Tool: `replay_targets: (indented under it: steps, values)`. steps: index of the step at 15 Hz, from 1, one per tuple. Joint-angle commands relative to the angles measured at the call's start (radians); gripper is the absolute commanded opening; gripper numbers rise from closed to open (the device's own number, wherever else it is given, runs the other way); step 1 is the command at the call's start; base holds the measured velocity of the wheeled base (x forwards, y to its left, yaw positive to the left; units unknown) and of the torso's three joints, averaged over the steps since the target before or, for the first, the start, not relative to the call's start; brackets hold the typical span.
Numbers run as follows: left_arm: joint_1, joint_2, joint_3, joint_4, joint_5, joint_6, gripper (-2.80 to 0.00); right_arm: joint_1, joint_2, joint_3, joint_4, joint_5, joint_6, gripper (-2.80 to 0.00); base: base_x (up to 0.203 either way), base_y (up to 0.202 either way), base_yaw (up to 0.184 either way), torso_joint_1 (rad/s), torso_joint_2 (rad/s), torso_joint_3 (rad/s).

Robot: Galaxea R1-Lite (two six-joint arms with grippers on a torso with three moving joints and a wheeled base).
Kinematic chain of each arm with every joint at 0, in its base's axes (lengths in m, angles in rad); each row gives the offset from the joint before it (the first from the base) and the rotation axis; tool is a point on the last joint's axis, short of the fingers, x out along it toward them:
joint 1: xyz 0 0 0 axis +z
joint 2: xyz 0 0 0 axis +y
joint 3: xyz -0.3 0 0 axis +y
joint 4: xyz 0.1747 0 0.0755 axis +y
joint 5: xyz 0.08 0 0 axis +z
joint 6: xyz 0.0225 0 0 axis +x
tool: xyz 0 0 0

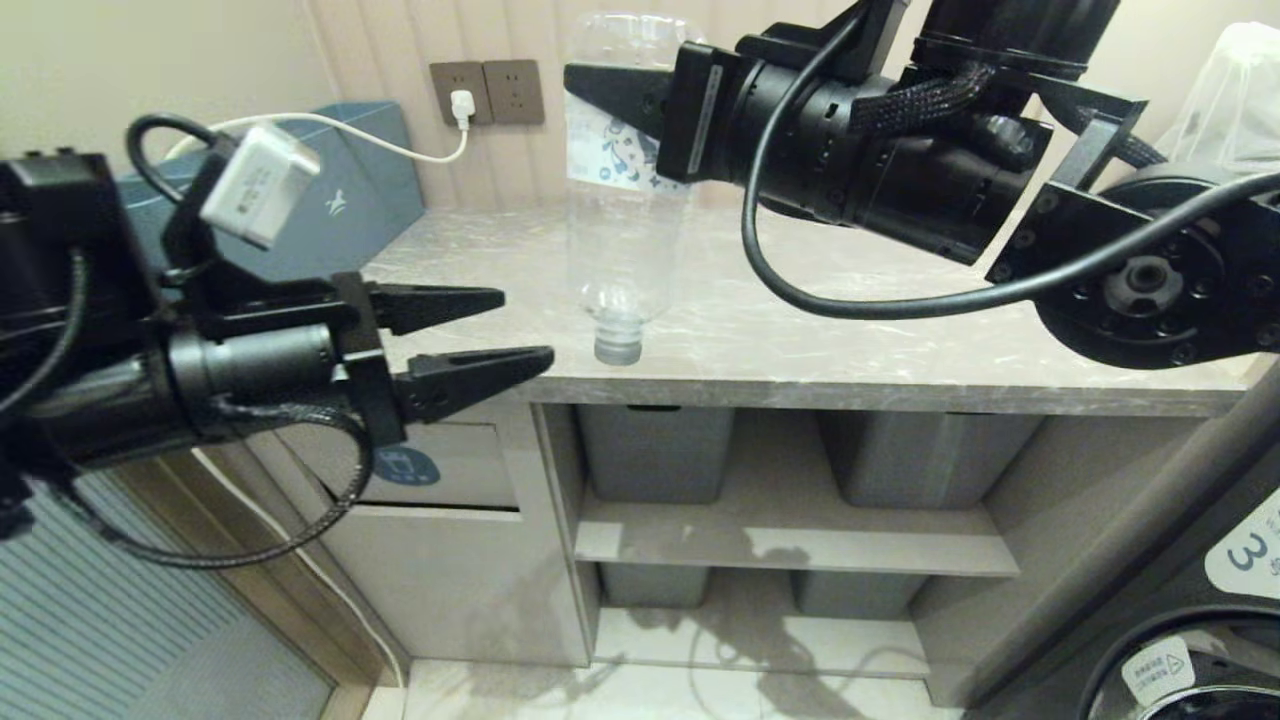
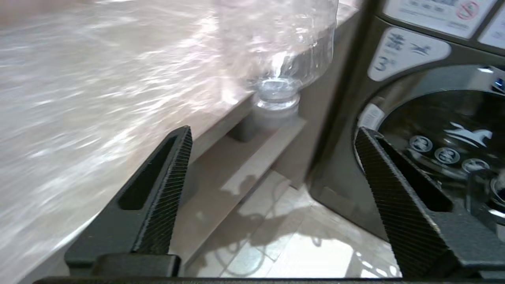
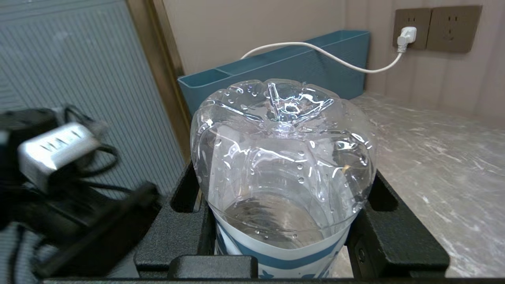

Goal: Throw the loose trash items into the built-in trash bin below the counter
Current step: Hand it to the other hand

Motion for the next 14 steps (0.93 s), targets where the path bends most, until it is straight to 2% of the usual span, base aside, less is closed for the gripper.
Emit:
replay_targets:
  steps: [1,5,9,14]
  values:
    - [-0.031,0.095,-0.045,-0.004,-0.002,0.002,0.0,0.018,-0.007,0.009,-0.003,0.002,0.001,-2.8,0.0,0.0,0.0,0.0,0.0,0.0]
    - [-0.043,0.165,-0.113,-0.006,0.004,0.003,0.0,0.089,-0.01,0.04,-0.003,-0.003,-0.001,-2.8,0.0,0.0,0.0,0.0,0.0,0.0]
    - [-0.043,0.217,-0.209,-0.002,0.004,0.0,0.0,0.119,-0.013,0.078,-0.01,-0.005,-0.008,-2.8,0.0,0.0,0.0,0.0,0.0,0.0]
    - [-0.044,0.194,-0.206,0.006,0.003,-0.005,0.0,0.125,-0.008,0.116,-0.018,-0.007,-0.005,-2.8,0.0,0.0,0.0,0.0,0.0,0.0]
